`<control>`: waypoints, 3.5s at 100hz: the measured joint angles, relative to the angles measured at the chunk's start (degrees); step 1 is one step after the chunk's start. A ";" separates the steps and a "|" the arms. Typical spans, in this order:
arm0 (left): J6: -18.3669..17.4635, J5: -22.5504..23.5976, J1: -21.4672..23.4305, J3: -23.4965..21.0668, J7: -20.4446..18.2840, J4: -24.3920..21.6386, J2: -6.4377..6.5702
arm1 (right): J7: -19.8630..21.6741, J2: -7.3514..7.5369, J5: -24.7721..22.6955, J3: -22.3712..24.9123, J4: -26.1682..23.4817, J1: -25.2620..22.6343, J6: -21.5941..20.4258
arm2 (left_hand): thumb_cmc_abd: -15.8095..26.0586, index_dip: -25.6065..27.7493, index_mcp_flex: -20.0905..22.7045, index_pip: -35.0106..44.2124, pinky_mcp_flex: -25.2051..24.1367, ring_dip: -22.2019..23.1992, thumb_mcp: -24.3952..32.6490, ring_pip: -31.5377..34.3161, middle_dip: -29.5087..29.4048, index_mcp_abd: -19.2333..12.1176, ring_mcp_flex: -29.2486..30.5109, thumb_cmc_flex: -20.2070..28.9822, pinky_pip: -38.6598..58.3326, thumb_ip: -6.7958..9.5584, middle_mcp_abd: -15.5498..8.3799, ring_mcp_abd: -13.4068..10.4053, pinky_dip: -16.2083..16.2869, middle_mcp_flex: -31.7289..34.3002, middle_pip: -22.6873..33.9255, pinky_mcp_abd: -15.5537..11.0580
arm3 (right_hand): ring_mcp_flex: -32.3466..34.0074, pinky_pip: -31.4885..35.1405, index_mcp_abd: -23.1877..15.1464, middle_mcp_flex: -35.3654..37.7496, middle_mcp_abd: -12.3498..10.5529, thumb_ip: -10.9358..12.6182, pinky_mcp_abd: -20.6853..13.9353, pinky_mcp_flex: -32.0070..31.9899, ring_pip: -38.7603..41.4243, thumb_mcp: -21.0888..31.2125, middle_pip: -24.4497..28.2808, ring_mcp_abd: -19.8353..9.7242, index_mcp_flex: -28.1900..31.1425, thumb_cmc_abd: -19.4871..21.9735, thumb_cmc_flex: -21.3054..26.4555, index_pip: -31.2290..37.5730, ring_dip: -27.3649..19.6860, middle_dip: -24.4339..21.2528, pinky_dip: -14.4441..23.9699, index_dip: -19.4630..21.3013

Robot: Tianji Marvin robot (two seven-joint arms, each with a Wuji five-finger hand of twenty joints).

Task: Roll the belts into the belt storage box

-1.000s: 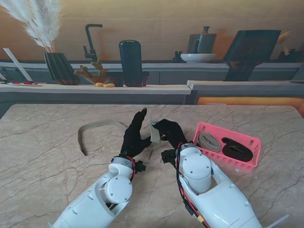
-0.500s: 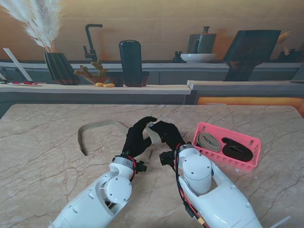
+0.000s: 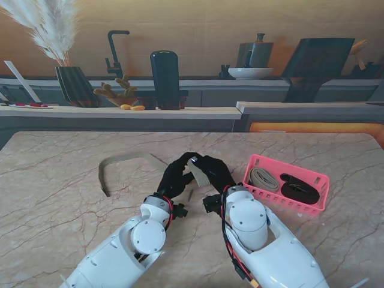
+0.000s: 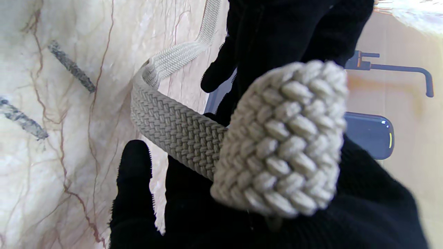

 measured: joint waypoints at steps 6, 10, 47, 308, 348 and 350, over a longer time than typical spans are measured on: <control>-0.01 0.14 -0.06 0.06 0.02 0.16 0.00 | 0.03 -0.07 0.05 0.15 -0.05 0.00 0.56 | 0.41 0.00 0.49 -0.31 0.23 0.72 -0.57 0.84 0.10 0.38 1.10 0.09 0.59 0.00 0.01 0.49 0.11 1.20 0.51 0.06 | 0.05 0.32 0.00 0.68 0.10 0.00 0.05 -0.01 0.24 -0.77 0.64 0.22 0.00 0.00 0.54 0.25 0.14 -0.01 0.00 0.16; -0.01 0.17 -0.06 0.07 0.08 0.19 0.00 | 0.04 -0.09 0.15 0.18 -0.09 0.02 0.88 | 0.41 0.00 0.92 -0.32 0.69 1.38 -0.92 1.37 0.87 0.74 1.12 0.17 1.40 0.00 0.11 0.91 0.60 1.37 0.58 0.29 | 0.07 0.66 0.00 0.68 0.16 0.00 0.08 -0.01 0.82 -1.17 0.84 0.28 0.00 0.00 0.54 0.55 0.39 -0.01 0.00 0.18; 0.97 0.87 -0.37 -0.03 -1.01 0.15 0.38 | -1.34 -0.59 -0.17 -0.02 0.00 0.60 4.36 | 0.53 -2.43 2.99 -3.92 3.72 4.89 -2.56 7.10 2.60 3.84 6.03 -0.40 5.08 0.02 5.88 6.34 2.76 6.81 2.62 3.47 | -1.70 4.96 7.64 -6.62 4.69 2.39 0.73 0.45 4.08 -6.09 3.78 3.64 -11.37 8.53 0.54 -1.22 0.74 -0.66 -0.87 4.43; -5.16 -2.87 2.33 -0.31 1.04 -2.23 -0.67 | -6.32 -4.36 -0.99 -3.36 9.22 8.84 12.64 | -9.52 24.44 25.40 22.89 4.67 8.66 49.68 2.31 6.11 -13.85 3.60 -6.73 5.06 1.71 -4.18 0.43 3.49 -0.98 3.89 2.10 | 42.85 36.57 8.56 9.28 7.44 2.73 -6.80 45.13 33.40 25.39 14.91 -10.89 -13.32 -3.00 8.36 -5.60 2.32 -0.65 -4.08 -3.24; -2.71 -7.04 2.51 -1.21 1.14 -3.03 -1.25 | -5.91 -4.15 -0.80 -2.21 8.09 7.66 12.34 | -9.55 40.22 27.11 26.44 6.94 24.20 48.28 10.70 18.36 -13.18 14.05 -1.41 8.94 -3.52 -11.38 2.47 2.35 4.97 10.00 2.35 | 26.30 26.87 8.56 1.58 7.47 4.26 -1.21 23.73 22.03 11.96 11.73 1.41 -14.94 -1.56 5.18 -11.45 2.06 0.27 -4.46 -0.47; -2.48 -7.43 2.58 -1.30 1.14 -3.23 -1.30 | -5.77 -4.07 -0.93 -2.10 7.94 7.52 12.19 | -9.55 40.31 27.17 26.44 7.07 24.70 48.27 11.15 18.98 -13.18 14.27 -1.42 9.34 -3.52 -11.58 2.54 2.34 5.24 10.74 2.37 | 25.23 26.20 8.56 0.81 7.47 4.93 -0.97 22.59 20.92 11.23 10.97 1.93 -14.97 -1.04 4.34 -12.21 2.05 0.27 -4.47 0.19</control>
